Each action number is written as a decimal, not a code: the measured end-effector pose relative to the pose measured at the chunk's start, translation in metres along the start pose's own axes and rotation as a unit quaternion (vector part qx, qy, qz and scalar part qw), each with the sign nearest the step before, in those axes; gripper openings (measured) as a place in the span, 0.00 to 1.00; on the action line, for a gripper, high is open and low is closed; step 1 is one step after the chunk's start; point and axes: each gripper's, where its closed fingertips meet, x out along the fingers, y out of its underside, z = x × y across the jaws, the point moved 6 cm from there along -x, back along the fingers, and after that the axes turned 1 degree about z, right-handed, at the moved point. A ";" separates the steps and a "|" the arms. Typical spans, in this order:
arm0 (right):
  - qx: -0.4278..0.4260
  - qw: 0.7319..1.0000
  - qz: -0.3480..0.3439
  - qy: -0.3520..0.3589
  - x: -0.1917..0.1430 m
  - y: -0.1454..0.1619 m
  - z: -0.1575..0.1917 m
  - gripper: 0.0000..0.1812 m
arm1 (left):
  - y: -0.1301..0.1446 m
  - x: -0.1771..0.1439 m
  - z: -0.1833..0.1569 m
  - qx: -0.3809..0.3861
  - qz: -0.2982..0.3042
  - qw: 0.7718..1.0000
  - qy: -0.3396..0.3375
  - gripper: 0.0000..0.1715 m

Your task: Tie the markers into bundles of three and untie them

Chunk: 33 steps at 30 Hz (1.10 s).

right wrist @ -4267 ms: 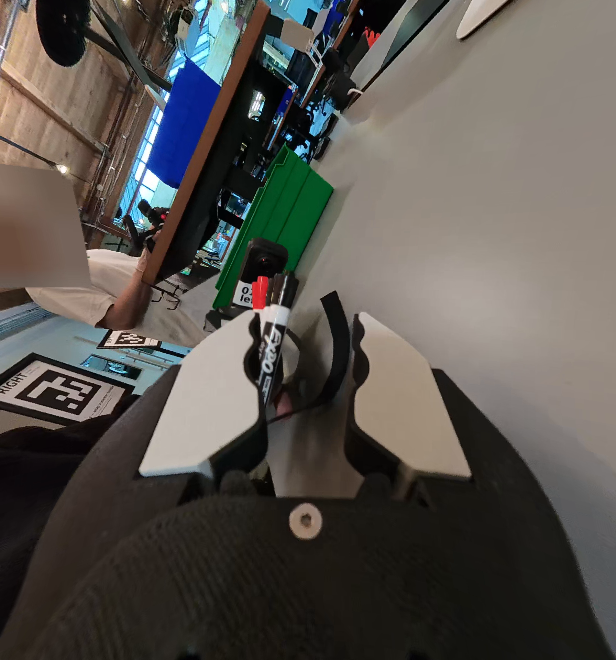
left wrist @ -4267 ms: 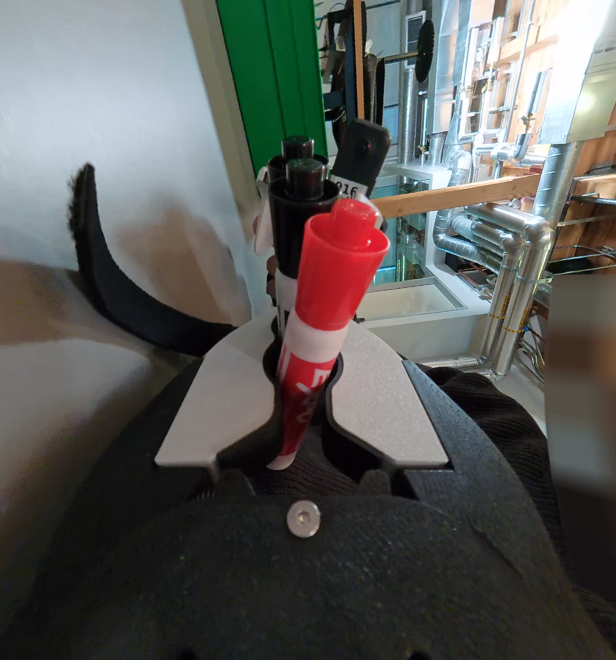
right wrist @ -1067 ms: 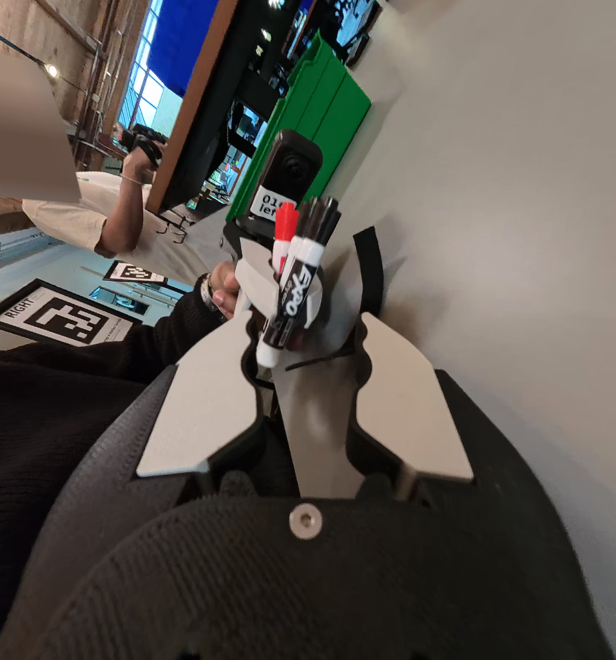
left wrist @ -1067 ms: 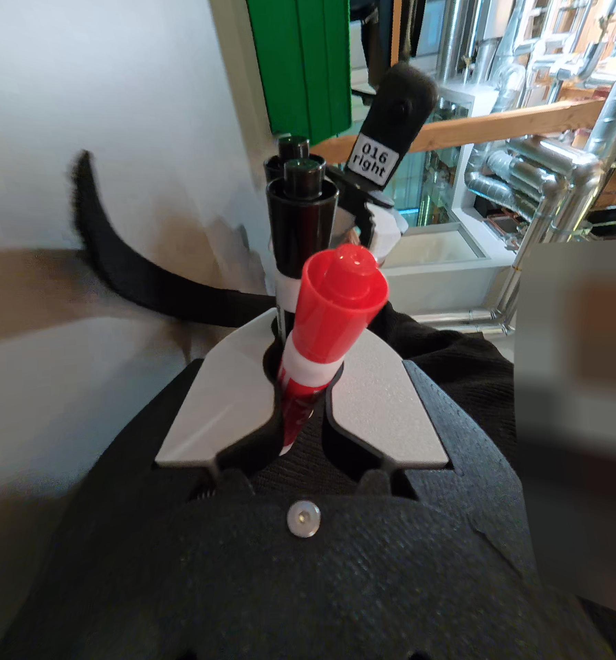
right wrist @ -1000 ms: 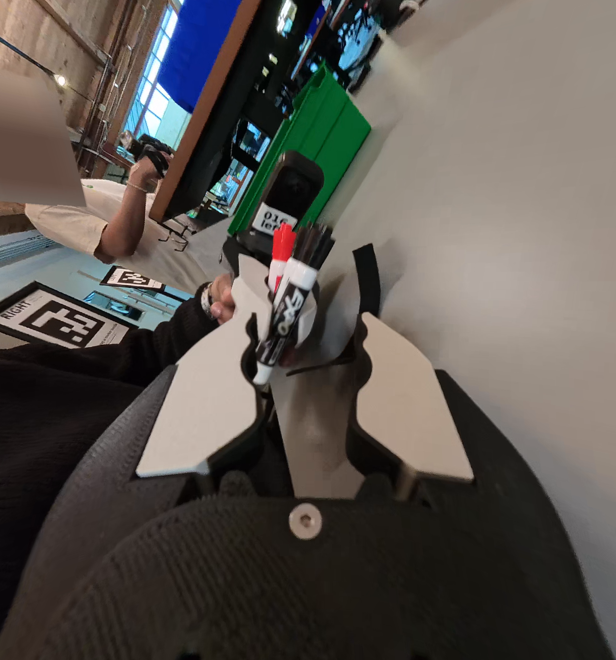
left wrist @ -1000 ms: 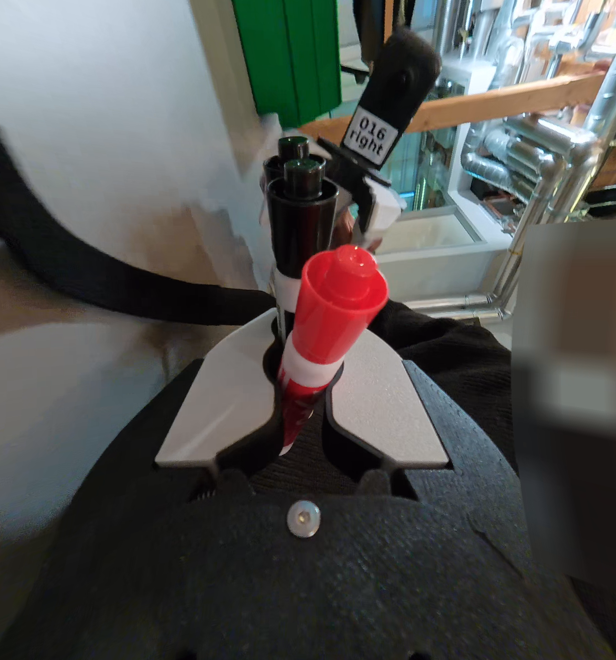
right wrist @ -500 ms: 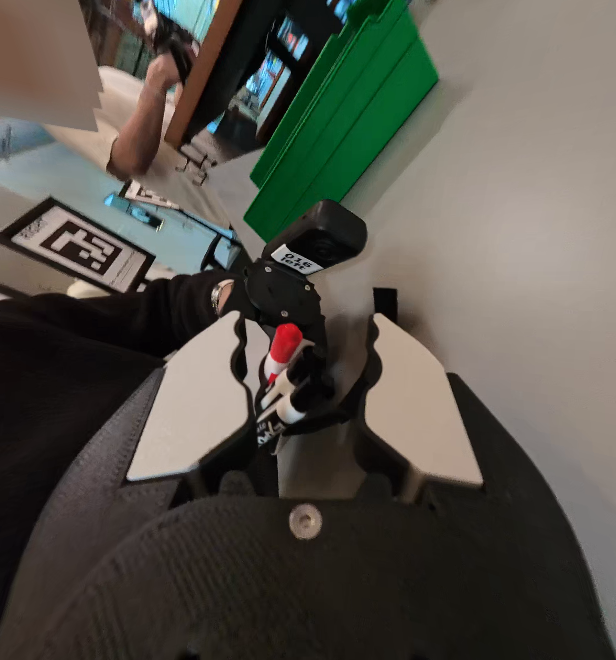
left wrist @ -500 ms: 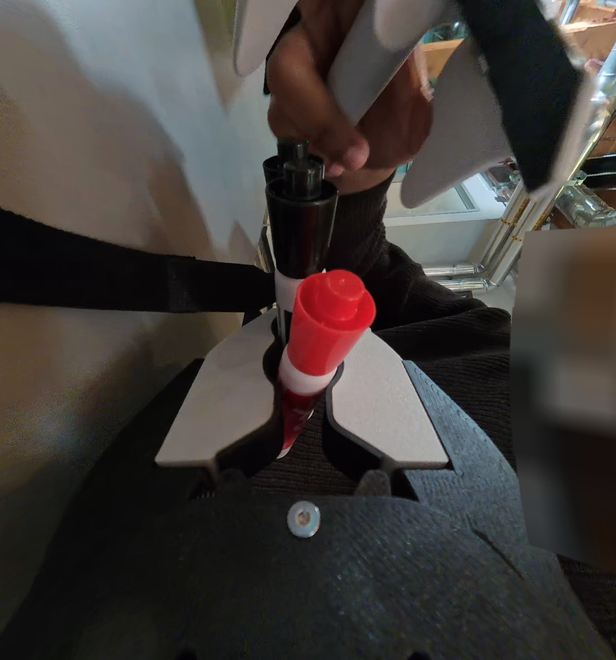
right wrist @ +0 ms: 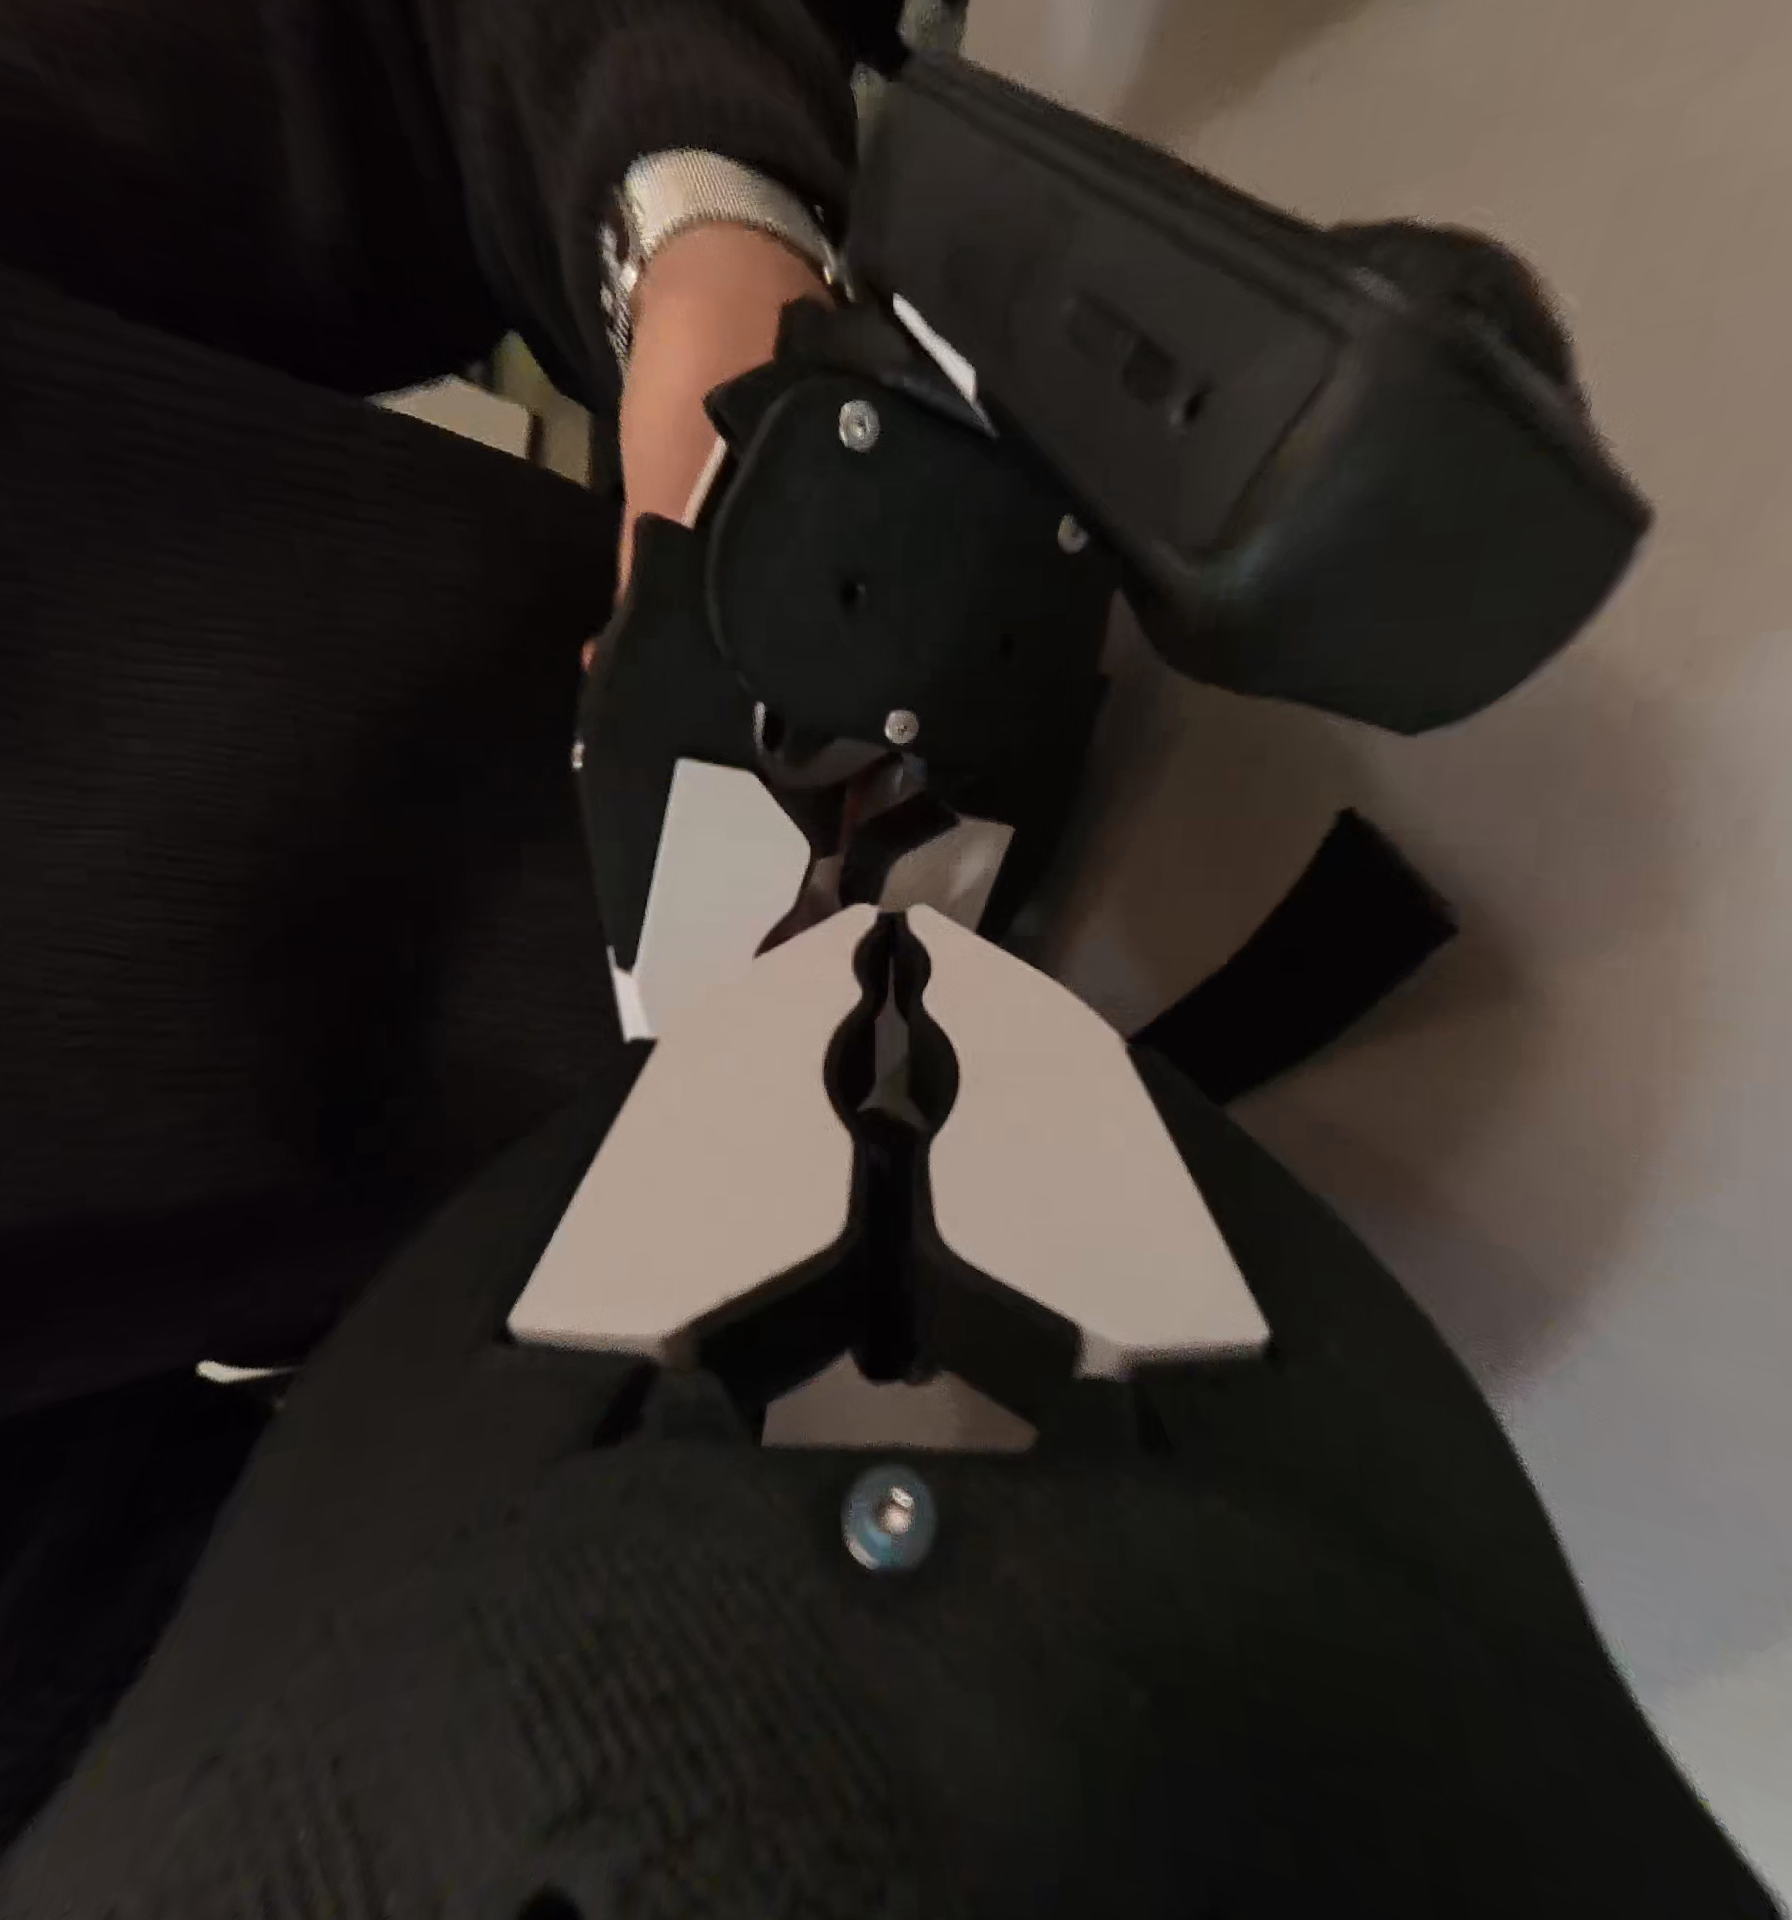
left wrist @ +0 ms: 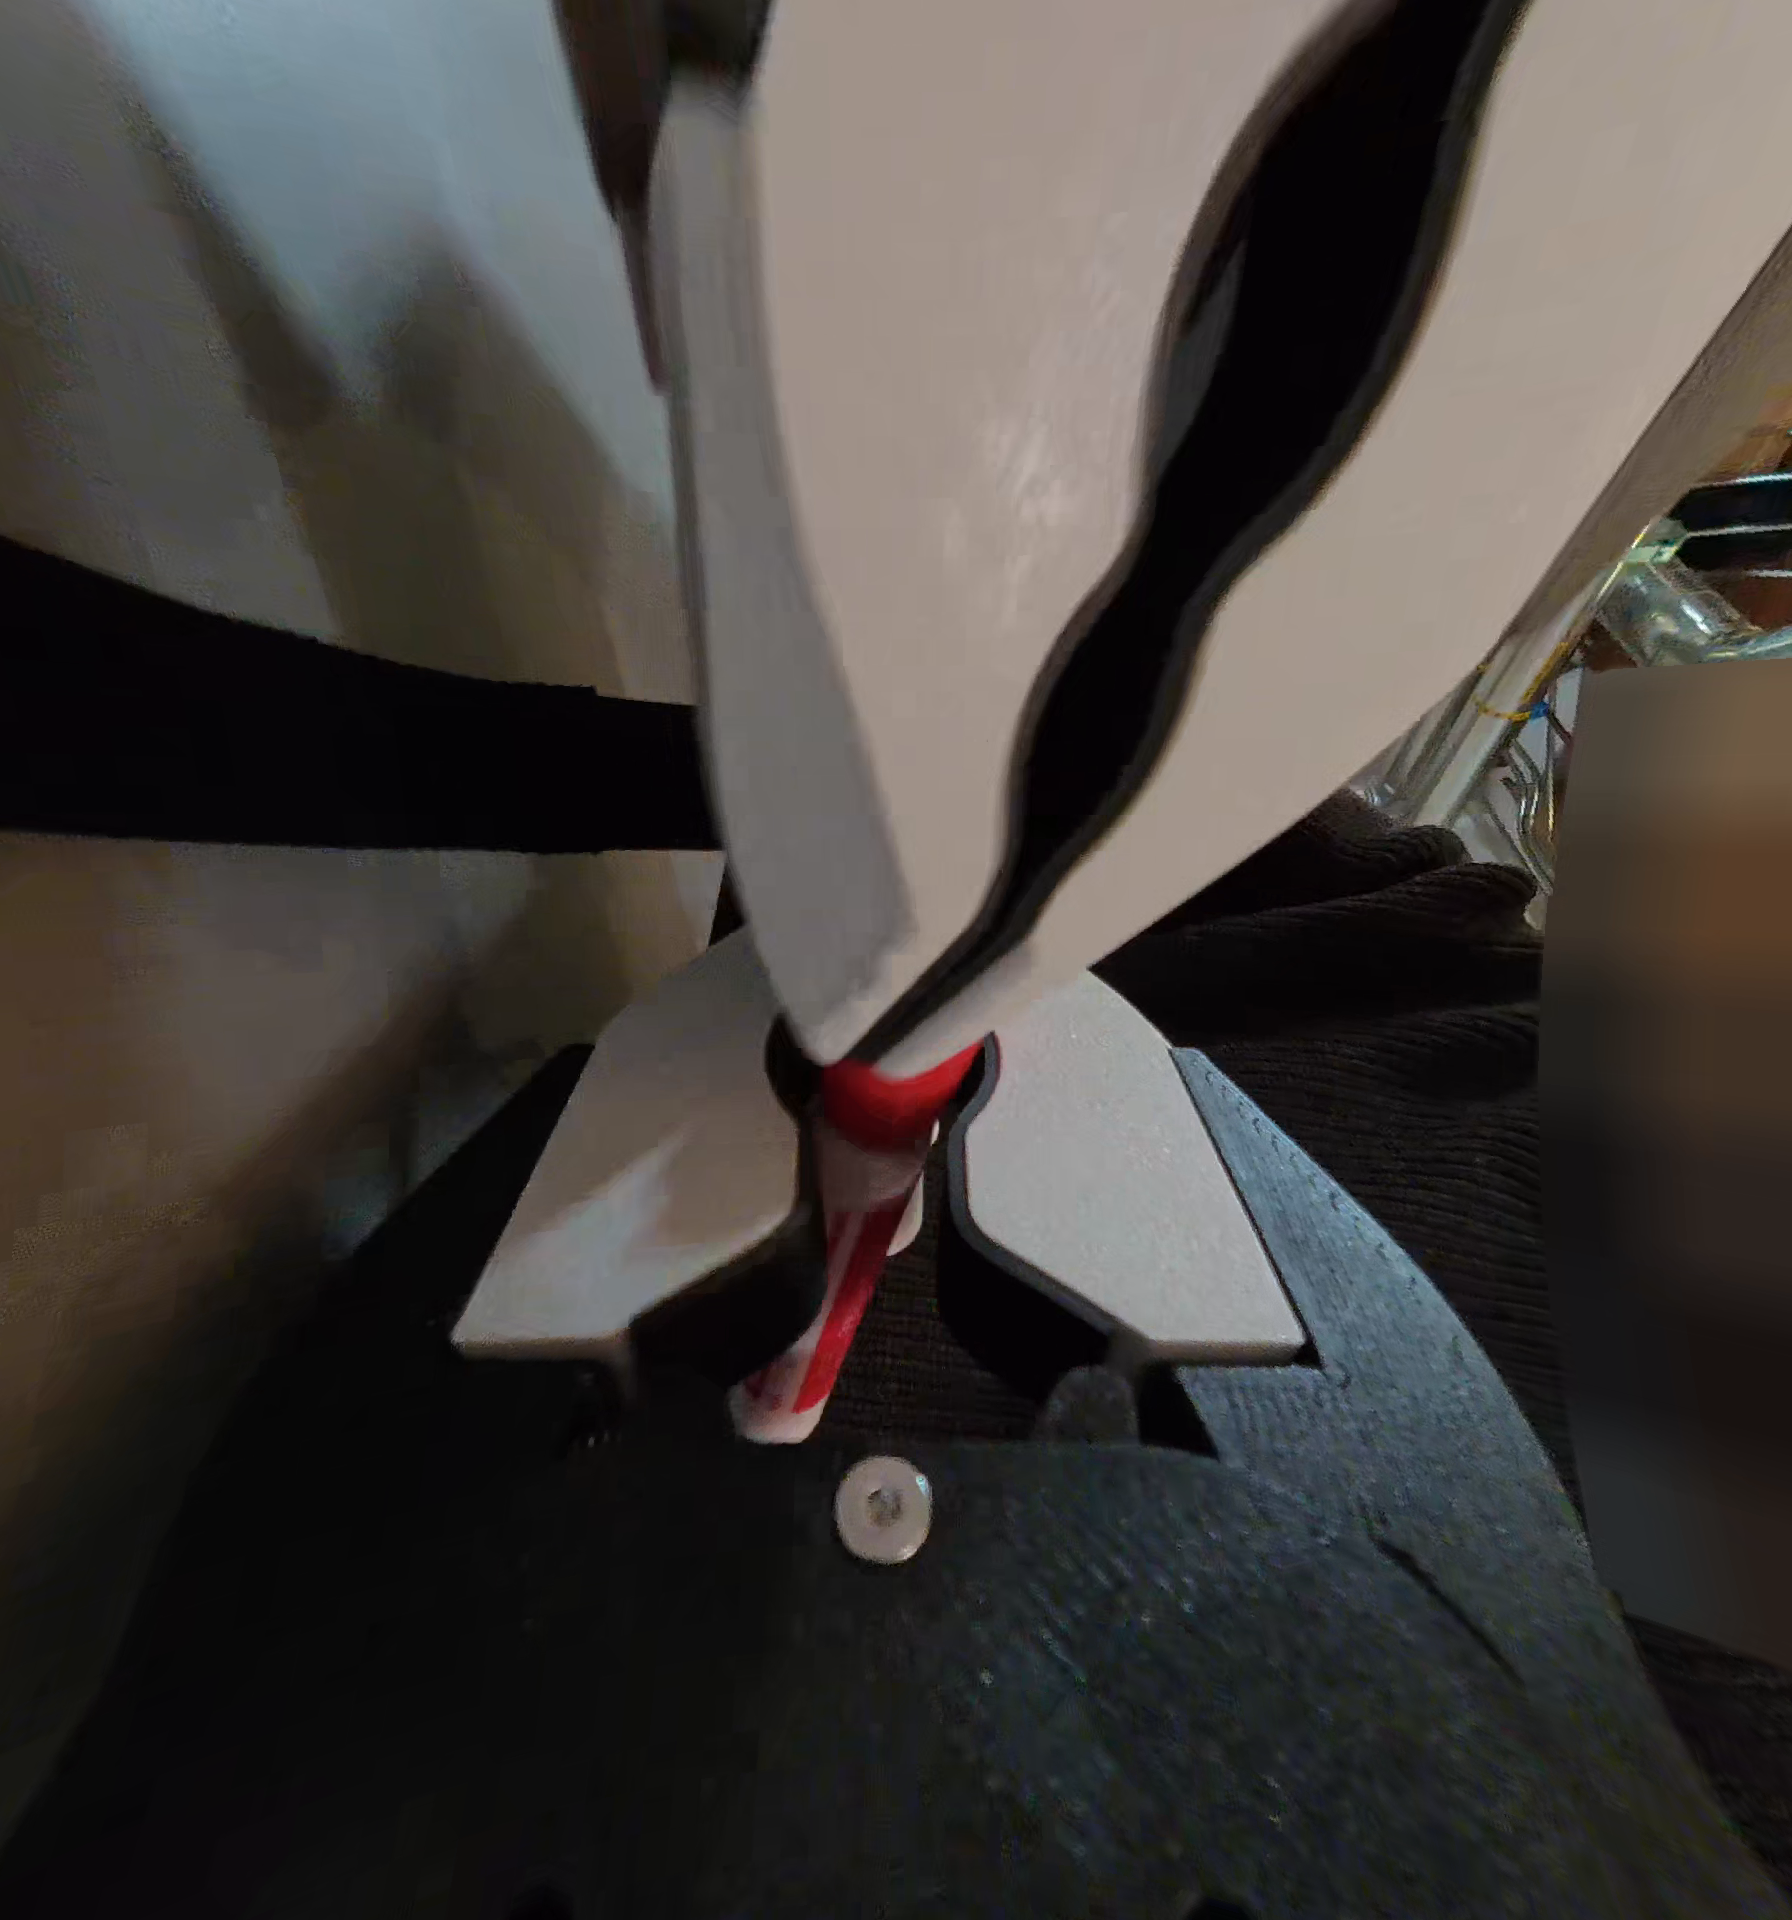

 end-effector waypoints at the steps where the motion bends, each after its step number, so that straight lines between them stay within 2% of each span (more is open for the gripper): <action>1: 0.001 1.000 -0.021 -0.004 -0.006 -0.002 0.000 0.00 | 0.000 0.000 0.000 -0.001 0.000 1.000 0.000 0.11; 4: 0.011 0.997 -0.082 0.007 -0.029 -0.007 -0.006 0.00 | 0.000 -0.001 0.003 -0.003 -0.009 1.000 -0.008 0.11; 7: 0.019 0.986 -0.158 0.054 -0.054 -0.012 -0.011 0.00 | -0.005 -0.005 0.005 -0.008 -0.027 1.000 -0.008 0.11; 10: 0.043 0.962 -0.249 0.104 -0.082 -0.009 -0.008 0.00 | -0.010 -0.011 0.008 -0.010 -0.040 0.999 -0.010 0.11; 14: 0.058 0.922 -0.347 0.161 -0.100 0.018 0.015 0.09 | -0.012 -0.014 0.009 -0.005 -0.047 0.999 -0.017 0.11; 16: 0.059 0.886 -0.406 0.216 -0.099 0.040 0.028 0.17 | -0.012 -0.015 0.009 -0.001 -0.048 0.999 -0.021 0.11; 18: 0.055 0.833 -0.482 0.267 -0.088 0.067 0.047 0.17 | -0.012 -0.015 0.010 -0.001 -0.048 0.999 -0.024 0.11; 20: 0.046 0.781 -0.546 0.299 -0.064 0.096 0.070 0.16 | -0.012 -0.014 0.012 -0.003 -0.050 0.998 -0.028 0.11; 22: 0.062 0.759 -0.561 0.326 -0.026 0.120 0.085 0.17 | -0.011 -0.014 0.013 -0.003 -0.052 0.998 -0.034 0.11; 24: 0.077 0.761 -0.549 0.336 0.018 0.131 0.092 0.19 | -0.011 -0.013 0.014 -0.003 -0.050 0.998 -0.038 0.11; 25: 0.081 0.776 -0.532 0.330 0.040 0.129 0.092 0.21 | -0.011 -0.012 0.015 -0.003 -0.049 0.998 -0.040 0.11; 28: 0.083 0.838 -0.423 0.334 0.092 0.115 0.082 0.28 | -0.014 -0.011 0.015 0.002 -0.049 0.998 -0.049 0.11; 30: 0.076 0.852 -0.369 0.364 0.109 0.108 0.075 0.29 | -0.016 -0.010 0.015 0.007 -0.049 0.997 -0.056 0.11; 33: 0.060 0.851 -0.328 0.406 0.114 0.096 0.070 0.31 | -0.018 -0.007 0.016 0.008 -0.044 0.997 -0.061 0.11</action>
